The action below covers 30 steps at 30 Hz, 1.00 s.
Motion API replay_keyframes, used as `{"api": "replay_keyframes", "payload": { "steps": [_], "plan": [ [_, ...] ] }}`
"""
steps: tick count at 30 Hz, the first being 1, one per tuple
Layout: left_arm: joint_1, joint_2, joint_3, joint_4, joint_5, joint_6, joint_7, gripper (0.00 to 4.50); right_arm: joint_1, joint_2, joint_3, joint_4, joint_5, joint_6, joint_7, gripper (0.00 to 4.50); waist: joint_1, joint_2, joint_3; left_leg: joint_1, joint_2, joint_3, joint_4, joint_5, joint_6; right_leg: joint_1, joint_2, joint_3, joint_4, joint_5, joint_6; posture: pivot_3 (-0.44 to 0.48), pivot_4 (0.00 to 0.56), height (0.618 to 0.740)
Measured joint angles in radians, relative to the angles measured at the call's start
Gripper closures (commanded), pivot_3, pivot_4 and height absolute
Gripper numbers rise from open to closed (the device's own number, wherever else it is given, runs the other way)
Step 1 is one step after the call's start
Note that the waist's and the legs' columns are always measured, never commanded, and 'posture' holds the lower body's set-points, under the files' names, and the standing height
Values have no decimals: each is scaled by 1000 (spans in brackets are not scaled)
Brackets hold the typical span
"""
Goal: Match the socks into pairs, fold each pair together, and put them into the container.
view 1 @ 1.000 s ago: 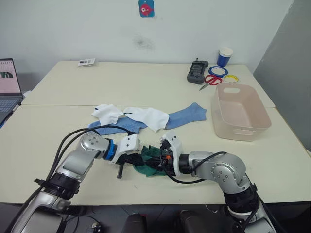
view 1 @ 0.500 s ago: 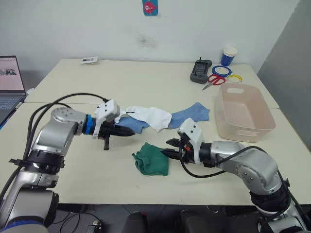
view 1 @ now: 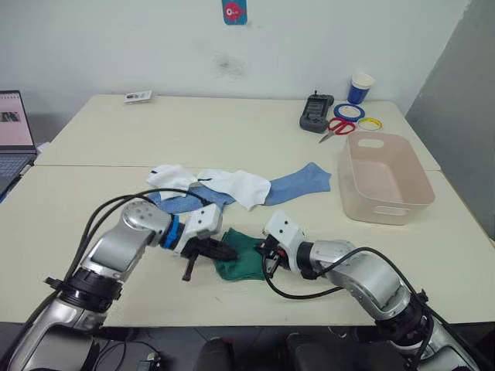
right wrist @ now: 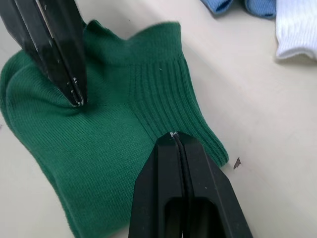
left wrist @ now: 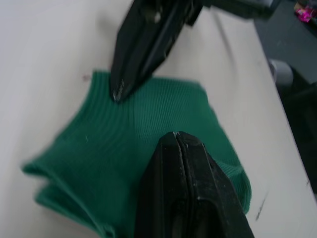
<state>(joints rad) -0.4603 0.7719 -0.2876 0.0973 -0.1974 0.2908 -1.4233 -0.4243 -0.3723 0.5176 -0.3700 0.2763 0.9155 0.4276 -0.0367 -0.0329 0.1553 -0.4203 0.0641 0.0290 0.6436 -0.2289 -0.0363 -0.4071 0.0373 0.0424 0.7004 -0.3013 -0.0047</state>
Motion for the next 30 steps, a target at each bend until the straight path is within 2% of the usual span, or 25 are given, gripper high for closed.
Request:
{"api": "replay_keyframes", "payload": {
  "steps": [6,10,14,18,23,30],
  "plan": [
    [18,-1,10,23,-4,-29,9,4500,22,-2,-20,-2,-19,-5,10,4462,4,0,0,0,0,0,0,0,0,1,0,0,0,0,0,0,150,732],
    [4,-20,49,-59,-96,100,19,4500,27,-40,-80,-49,17,-5,70,4462,4,0,0,-1,0,0,0,0,0,1,-1,-1,0,0,0,0,150,732],
    [-81,-24,69,-145,-158,208,30,4500,-19,-38,-84,-102,65,26,137,4462,5,-1,0,-1,-1,-1,0,0,0,1,1,-1,-1,0,0,0,150,732],
    [-104,-23,64,-134,-134,205,49,4500,-62,-43,-32,-88,65,37,194,4462,0,-1,0,1,0,-1,0,0,0,1,2,0,0,0,0,0,150,732],
    [-64,-5,28,-82,-56,146,50,4500,-72,-40,55,-8,43,28,232,4462,2,0,1,1,0,0,0,0,0,1,2,0,0,0,0,0,150,732],
    [-49,-42,-1,-34,23,124,130,4500,-25,-72,65,-15,19,13,245,4462,7,0,1,0,0,0,0,0,0,1,0,0,-1,0,0,0,150,732]
  ]
}}
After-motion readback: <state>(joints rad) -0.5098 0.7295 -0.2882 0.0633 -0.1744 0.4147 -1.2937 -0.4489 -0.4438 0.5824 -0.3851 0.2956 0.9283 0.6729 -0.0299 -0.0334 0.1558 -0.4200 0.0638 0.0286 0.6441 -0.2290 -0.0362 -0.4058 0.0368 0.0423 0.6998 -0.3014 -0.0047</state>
